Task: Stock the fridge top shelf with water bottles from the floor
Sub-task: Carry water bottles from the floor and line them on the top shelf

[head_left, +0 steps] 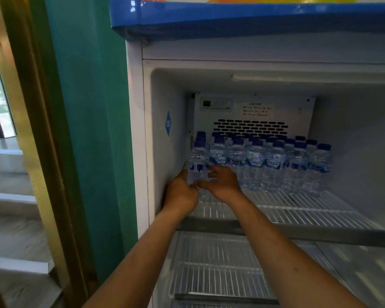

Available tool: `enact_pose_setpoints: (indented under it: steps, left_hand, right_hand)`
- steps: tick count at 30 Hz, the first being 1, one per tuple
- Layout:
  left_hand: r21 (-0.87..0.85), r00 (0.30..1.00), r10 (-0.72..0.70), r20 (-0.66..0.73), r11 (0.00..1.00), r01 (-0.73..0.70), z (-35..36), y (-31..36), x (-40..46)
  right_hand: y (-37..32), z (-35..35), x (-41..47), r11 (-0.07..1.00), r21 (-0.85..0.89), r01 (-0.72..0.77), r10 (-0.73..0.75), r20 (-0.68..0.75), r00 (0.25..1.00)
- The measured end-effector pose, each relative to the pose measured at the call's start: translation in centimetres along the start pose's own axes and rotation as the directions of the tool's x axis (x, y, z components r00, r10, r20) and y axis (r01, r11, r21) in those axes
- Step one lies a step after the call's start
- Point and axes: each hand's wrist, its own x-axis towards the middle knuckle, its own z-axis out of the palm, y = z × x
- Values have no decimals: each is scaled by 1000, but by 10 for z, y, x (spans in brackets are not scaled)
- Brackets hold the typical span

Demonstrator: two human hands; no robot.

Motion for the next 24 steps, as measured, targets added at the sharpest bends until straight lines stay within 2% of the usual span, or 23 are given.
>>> enact_pose_setpoints:
  steps: [3,6,8,13,19,24]
  left_hand:
    - [140,987,157,-24,978,-152,-3,2,-19]
    - [331,960,278,14,905,-267,-10,-4,-44]
    - [423,943,332,21,851,-310,-16,-9,-68]
    - [484,882,469,43,762,-429,-38,-26,-138]
    - [544,921,385,64,760,-356,-64,-80,-242]
    - [688,981,182,62,704,-174,-89,-135,-314]
  right_hand:
    - [-5,-12,-28,991,-111,77,-90,-114,989]
    - [-5,-15,-67,934,-319,162,-255,-276,927]
    - [1,-9,-94,903,-394,171,-319,-347,882]
    - [16,16,-173,869,-482,114,-353,-442,825]
    - [38,63,-273,846,-530,51,-299,-393,870]
    - [53,110,-343,868,-490,84,-250,-284,926]
